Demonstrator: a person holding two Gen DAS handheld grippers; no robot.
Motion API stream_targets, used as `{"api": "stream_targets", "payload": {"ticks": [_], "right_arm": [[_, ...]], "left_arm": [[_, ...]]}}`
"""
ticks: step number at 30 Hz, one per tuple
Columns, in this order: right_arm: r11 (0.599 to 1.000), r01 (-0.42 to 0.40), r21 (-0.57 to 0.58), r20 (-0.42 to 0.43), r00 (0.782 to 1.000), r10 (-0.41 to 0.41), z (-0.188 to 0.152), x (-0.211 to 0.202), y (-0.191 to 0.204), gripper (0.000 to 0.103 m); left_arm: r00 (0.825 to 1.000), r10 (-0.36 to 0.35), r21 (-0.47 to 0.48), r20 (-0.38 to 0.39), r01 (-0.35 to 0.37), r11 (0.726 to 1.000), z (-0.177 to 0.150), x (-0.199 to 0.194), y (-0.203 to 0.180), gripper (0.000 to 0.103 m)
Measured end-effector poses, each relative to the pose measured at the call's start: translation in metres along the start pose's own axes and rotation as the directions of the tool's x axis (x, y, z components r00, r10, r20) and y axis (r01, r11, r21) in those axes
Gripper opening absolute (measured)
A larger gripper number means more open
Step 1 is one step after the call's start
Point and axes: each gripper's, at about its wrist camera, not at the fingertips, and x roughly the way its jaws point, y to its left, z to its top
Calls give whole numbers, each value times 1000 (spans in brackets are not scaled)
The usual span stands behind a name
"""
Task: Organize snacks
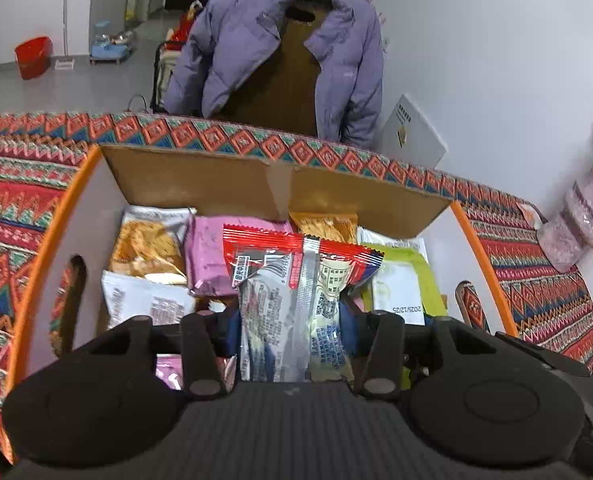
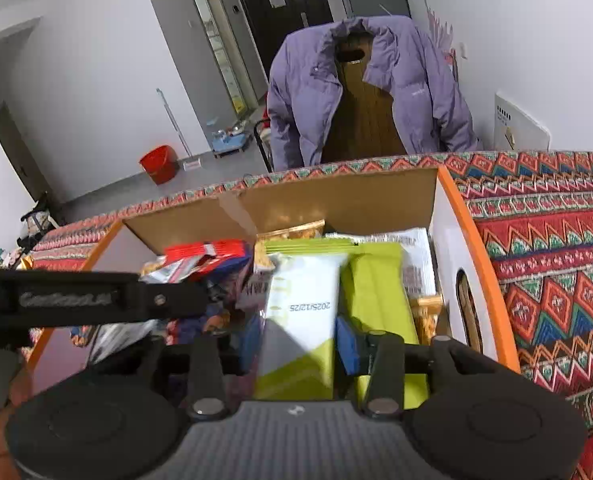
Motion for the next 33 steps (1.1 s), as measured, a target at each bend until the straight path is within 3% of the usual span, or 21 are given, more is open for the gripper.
{"api": "stream_targets", "payload": {"ticks": [7,12,14,17,22,25,26,29,33], "right_arm": [[996,59,-66,50,997,-56,4,-42,-3,64],[989,87,-123,65,995,-79,12,-78,-4,68],[987,86,-137,73,994,-76,17,-91,-4,73],[985,73,-155,55,996,-65,23,-107,-2,77],[980,91,-179,83,994,-77,24,-135,11,78],[977,87,-195,161,985,-55,15,-155,24,88],[975,86,-206,214,976,-41,7,-162,29,95],[967,102,-233,378,926,-6,-24,-177,38,103],[964,108,-245,428,904,8,-54,-174,44,103]], "left_arm": [[999,-43,18,-14,43,999,0,-10,-9,62],[998,-13,114,54,7,993,2,-53,-13,69],[996,-1,145,84,-11,989,1,-75,-11,77],[990,28,190,135,-53,980,-4,-107,-8,80],[977,81,204,197,-122,971,-22,-146,5,84],[942,98,179,322,-163,970,-40,-167,13,97],[919,94,170,384,-170,971,-49,-174,16,103],[843,95,150,530,-203,968,-78,-187,19,103],[805,102,116,585,-207,971,-106,-187,22,103]]}}
